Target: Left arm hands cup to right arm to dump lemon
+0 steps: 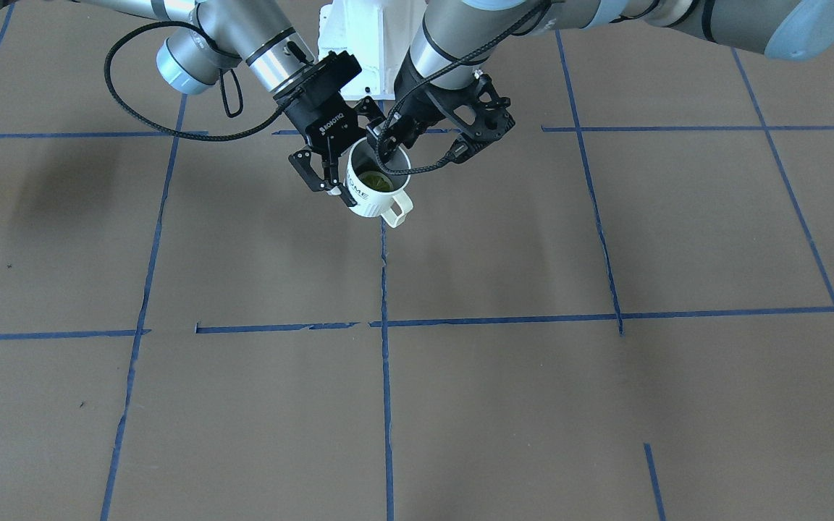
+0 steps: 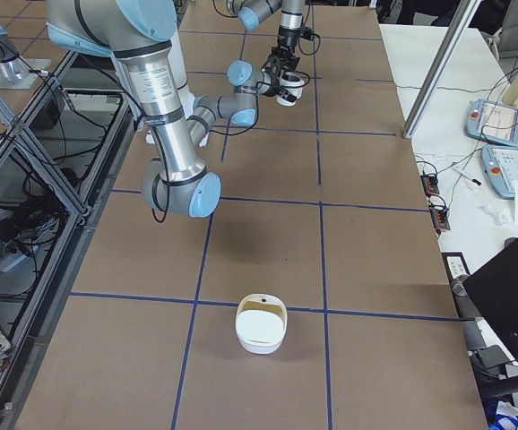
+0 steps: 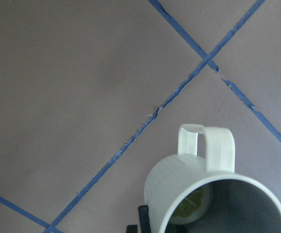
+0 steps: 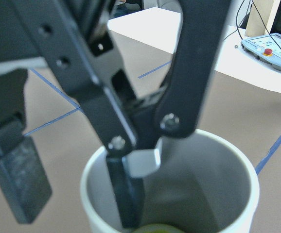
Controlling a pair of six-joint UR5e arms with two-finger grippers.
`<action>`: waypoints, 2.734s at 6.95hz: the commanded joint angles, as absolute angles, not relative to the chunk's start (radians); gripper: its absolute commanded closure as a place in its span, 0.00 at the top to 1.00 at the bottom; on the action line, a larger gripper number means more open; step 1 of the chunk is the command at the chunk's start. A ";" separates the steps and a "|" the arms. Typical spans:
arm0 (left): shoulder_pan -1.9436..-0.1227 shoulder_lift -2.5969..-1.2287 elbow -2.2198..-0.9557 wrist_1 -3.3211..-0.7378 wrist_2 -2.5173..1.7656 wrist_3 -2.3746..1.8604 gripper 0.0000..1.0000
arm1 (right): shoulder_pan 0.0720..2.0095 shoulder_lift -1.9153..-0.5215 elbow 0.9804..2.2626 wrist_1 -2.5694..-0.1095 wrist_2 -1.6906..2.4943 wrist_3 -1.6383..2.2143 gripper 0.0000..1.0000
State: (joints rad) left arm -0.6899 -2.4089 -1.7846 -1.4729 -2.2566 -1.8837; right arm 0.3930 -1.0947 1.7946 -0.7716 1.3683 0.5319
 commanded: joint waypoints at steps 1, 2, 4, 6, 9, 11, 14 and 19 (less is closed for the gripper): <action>-0.719 -2.405 -1.804 -1.465 -2.287 -1.875 1.00 | 0.394 -1.100 1.795 -0.772 1.368 0.531 0.32; -0.719 -2.395 -1.805 -1.465 -2.287 -1.873 1.00 | 0.394 -1.101 1.795 -0.772 1.368 0.531 0.32; -0.722 -2.391 -1.812 -1.465 -2.286 -1.873 1.00 | 0.394 -1.101 1.795 -0.772 1.368 0.531 0.32; -0.724 -2.390 -1.812 -1.465 -2.286 -1.873 1.00 | 0.394 -1.103 1.795 -0.772 1.368 0.531 0.32; -0.762 -2.356 -1.850 -1.465 -2.290 -1.867 1.00 | 0.396 -1.108 1.793 -0.773 1.370 0.528 0.32; -0.842 -2.286 -1.888 -1.431 -2.354 -1.740 1.00 | 0.394 -1.117 1.790 -0.773 1.368 0.522 0.32; -0.838 -2.114 -1.957 -1.425 -2.349 -1.445 1.00 | 0.445 -1.144 1.792 -0.784 1.371 0.528 0.35; -0.824 -1.980 -1.970 -1.420 -2.260 -1.086 1.00 | 0.590 -1.381 1.897 -0.743 1.367 0.937 0.35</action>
State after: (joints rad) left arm -0.8281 -1.9968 -1.9665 -1.4205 -2.3001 -1.1233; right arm 0.5638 -1.2962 1.8405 -0.7642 1.3643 0.7744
